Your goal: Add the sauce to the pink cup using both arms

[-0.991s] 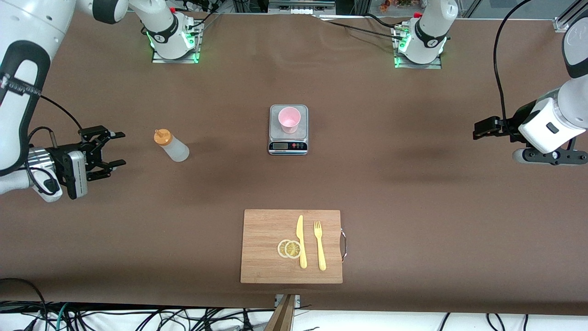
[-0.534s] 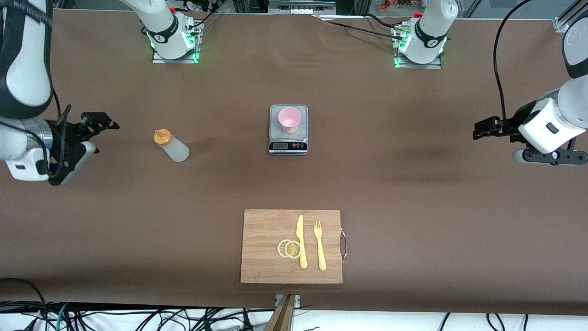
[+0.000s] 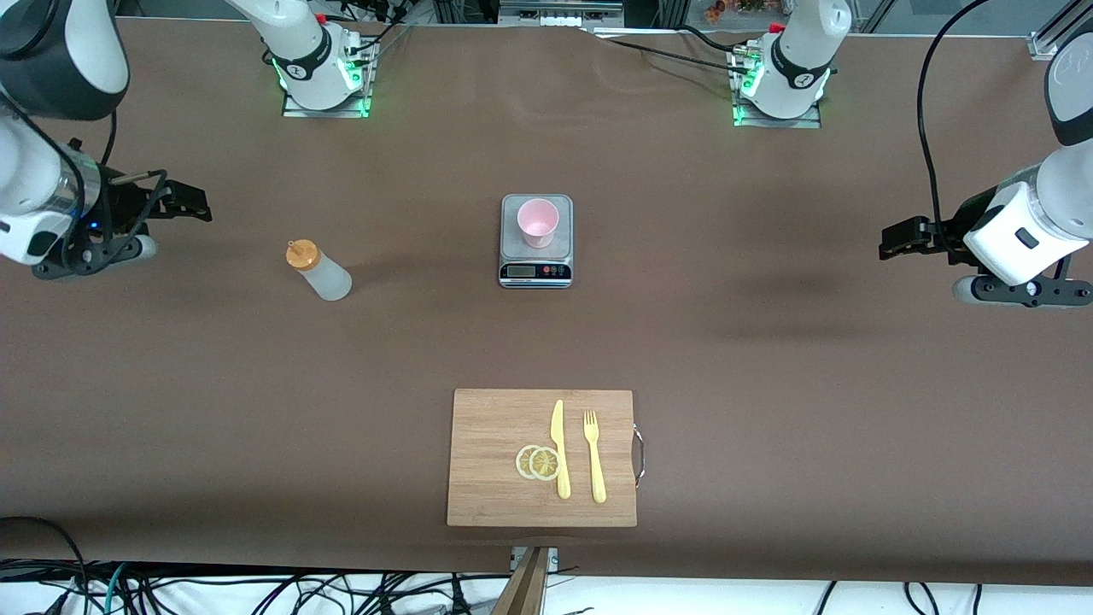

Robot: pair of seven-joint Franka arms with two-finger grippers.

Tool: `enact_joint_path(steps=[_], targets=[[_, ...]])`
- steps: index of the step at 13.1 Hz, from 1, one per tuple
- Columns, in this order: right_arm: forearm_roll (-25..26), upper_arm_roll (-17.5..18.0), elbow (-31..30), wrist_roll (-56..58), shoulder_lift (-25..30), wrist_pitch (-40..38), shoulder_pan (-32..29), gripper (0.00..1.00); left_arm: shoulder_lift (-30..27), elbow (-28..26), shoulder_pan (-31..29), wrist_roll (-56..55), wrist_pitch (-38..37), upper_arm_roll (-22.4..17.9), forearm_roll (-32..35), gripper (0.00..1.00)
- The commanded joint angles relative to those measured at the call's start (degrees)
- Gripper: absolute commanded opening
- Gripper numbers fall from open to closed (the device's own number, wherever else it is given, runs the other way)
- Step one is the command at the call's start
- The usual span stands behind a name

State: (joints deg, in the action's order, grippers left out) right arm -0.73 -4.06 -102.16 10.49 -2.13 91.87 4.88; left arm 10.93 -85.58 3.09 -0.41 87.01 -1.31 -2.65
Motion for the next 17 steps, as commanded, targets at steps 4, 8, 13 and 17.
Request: enact_joint_path(steps=[4,8,13,17], targets=[[2.4,4.1,-2.2,-10.7,6.2,1.6,-3.6,0.99,0.5,1.5,-0.1,1.5,-1.0,-0.1,-0.9,1.0],[-2.5,1.0,0.0,-15.2,5.6,11.4,-3.7,0.99,0.6,1.5,-0.1,1.5,-1.0,-0.1,-0.9,1.0],[-1.9,0.2,3.9,-12.2,5.2,5.5,-2.3,0.99,0.5,1.5,-0.1,1.5,-1.0,-0.1,-0.9,1.0],[-1.2,0.2,5.2,-12.2,4.1,5.3,-2.0,0.99,0.6,1.5,-0.1,1.5,-1.0,-0.1,-0.9,1.0]])
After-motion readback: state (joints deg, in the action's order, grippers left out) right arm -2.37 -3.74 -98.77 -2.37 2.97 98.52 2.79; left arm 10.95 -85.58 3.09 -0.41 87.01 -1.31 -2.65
